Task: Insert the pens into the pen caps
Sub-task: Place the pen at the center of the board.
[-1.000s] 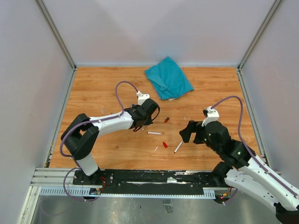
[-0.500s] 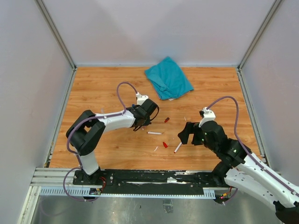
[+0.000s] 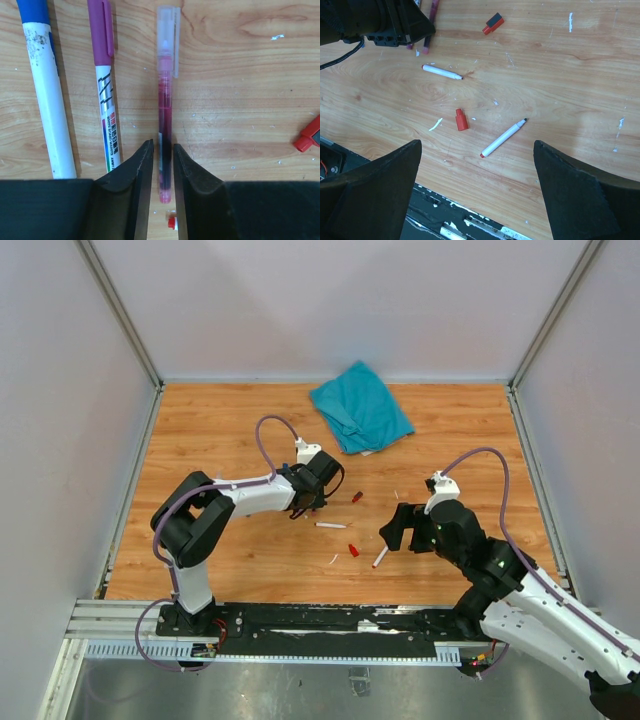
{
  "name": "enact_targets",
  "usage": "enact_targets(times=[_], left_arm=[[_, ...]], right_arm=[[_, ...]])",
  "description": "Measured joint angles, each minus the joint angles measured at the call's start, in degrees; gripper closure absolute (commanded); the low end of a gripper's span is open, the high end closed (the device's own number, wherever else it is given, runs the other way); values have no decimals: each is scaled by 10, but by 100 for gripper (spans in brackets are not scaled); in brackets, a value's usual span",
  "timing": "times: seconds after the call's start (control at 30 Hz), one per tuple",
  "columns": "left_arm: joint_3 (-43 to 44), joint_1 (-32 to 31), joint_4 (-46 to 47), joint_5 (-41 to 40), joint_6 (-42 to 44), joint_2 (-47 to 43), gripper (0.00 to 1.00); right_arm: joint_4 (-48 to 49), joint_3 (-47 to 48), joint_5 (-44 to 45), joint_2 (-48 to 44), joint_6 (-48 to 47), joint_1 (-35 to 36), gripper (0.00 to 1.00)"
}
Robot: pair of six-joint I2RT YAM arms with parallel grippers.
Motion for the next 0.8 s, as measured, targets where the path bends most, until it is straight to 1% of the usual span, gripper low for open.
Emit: enact_targets(times=[0.13,0.3,0.4,0.63,0.8], left_arm=[[1,0,2,0,-1,1,71],[1,0,2,0,-2,1,82],[1,0,2,0,-3,1,83],[1,2,5,2,-4,1,69],[0,2,13,10,5,-6,66]], right_arm=[[1,0,-2,0,0,0,7],[2,-2,-3,0,0,0,6],[2,-2,-3,-1,0,0,7],[1,-2,-9,-8,0,0,6],[1,-2,-9,-13,0,0,6]])
